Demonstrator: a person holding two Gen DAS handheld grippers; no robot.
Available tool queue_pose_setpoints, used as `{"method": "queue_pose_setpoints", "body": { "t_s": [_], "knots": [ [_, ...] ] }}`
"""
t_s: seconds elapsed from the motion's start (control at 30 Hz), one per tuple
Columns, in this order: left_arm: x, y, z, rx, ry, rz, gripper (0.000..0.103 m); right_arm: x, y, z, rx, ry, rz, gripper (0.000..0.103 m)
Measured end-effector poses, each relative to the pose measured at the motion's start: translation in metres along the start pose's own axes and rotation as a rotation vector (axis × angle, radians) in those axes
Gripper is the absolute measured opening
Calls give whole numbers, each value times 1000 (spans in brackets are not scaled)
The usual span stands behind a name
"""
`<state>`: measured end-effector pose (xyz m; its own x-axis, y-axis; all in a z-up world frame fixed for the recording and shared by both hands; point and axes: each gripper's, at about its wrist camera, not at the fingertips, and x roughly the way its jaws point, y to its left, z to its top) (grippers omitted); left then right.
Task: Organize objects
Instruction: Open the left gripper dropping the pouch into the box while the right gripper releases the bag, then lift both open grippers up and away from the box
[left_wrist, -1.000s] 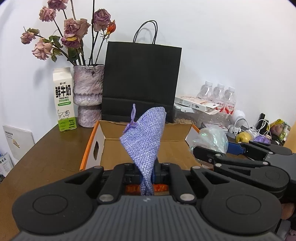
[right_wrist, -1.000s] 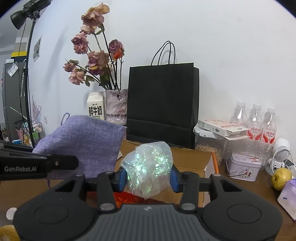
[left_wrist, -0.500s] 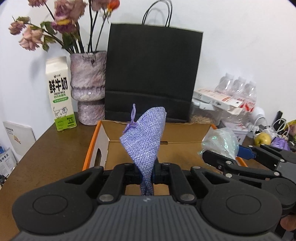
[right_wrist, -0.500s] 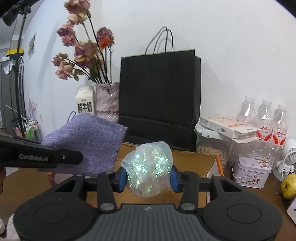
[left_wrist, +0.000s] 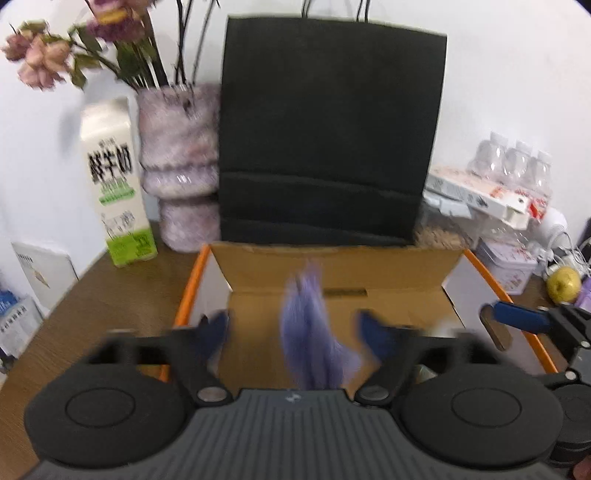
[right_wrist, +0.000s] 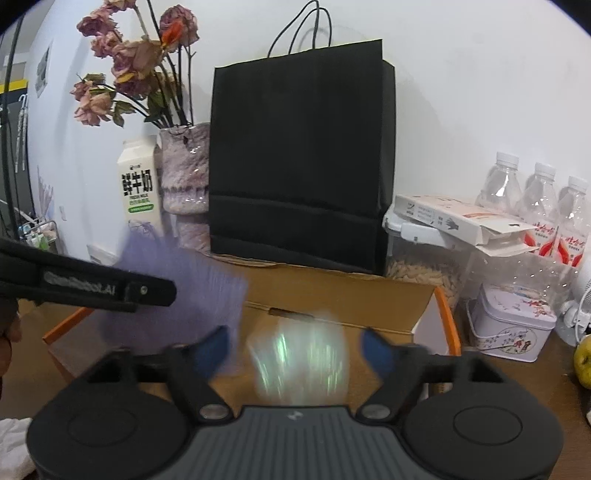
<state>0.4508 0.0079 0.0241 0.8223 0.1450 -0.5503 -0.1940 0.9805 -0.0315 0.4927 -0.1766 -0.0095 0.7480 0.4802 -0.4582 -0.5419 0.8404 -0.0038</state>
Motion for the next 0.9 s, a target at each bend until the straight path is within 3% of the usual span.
{"method": "queue_pose_setpoints", "body": {
  "t_s": [0.13, 0.9],
  "knots": [
    [-8, 3, 1, -12, -56, 18, 103, 0, 0, 0, 3, -4, -19, 99],
    [-67, 13, -15, -9, -94, 11, 103, -62, 10, 3, -9, -83, -18, 103]
  ]
}}
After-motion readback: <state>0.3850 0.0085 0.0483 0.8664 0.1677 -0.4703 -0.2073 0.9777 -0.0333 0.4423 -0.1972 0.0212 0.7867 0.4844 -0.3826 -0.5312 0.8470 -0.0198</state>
